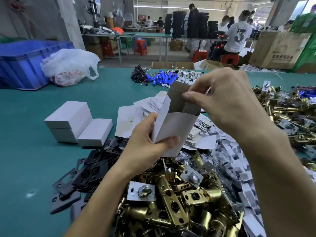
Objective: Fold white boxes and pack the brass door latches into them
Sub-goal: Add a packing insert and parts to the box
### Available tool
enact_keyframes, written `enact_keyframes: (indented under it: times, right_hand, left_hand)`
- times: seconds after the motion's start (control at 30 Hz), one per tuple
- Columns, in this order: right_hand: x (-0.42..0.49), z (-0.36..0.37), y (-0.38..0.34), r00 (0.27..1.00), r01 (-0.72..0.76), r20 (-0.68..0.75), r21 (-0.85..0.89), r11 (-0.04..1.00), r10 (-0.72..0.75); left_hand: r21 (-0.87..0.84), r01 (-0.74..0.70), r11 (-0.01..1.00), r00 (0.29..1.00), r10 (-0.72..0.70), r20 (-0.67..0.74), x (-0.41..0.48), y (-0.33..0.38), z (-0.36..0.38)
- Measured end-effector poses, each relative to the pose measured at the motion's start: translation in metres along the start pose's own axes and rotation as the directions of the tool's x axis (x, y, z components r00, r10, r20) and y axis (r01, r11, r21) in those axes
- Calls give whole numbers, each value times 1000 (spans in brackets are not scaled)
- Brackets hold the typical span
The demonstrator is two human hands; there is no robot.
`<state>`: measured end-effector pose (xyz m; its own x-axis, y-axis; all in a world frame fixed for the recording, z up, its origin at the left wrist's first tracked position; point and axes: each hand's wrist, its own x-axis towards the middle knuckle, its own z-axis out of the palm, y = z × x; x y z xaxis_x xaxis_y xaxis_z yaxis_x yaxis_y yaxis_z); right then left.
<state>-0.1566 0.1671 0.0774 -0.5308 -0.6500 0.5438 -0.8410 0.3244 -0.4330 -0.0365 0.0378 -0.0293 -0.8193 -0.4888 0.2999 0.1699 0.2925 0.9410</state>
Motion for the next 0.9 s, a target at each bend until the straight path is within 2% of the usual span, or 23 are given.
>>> enact_keyframes:
  times: [0.07, 0.23, 0.37, 0.5, 0.67, 0.9]
  right_hand:
    - [0, 1, -2, 1000, -15, 24, 7, 1000, 15]
    - [2, 5, -5, 995, -87, -41, -23, 996, 86]
    - [5, 8, -8, 996, -72, 47, -67, 995, 76]
    - [2, 8, -5, 997, -40, 60, -75, 996, 45]
    - [-2, 7, -5, 998, 25, 64, -181, 983, -14]
    - [-4, 10, -3, 986, 21, 168, -191, 981, 12]
  left_hand:
    - [7, -3, 1000, 1000, 3, -3, 0, 0, 1]
    - [22, -19, 1000, 999, 20, -27, 0, 0, 1]
    - [16, -36, 999, 998, 37, -50, 0, 0, 2]
    - [5, -42, 999, 997, 42, -65, 0, 1, 3]
    - [-34, -50, 998, 994, 47, -96, 1, 0, 2]
    - [-62, -71, 996, 992, 64, -110, 2, -3, 0]
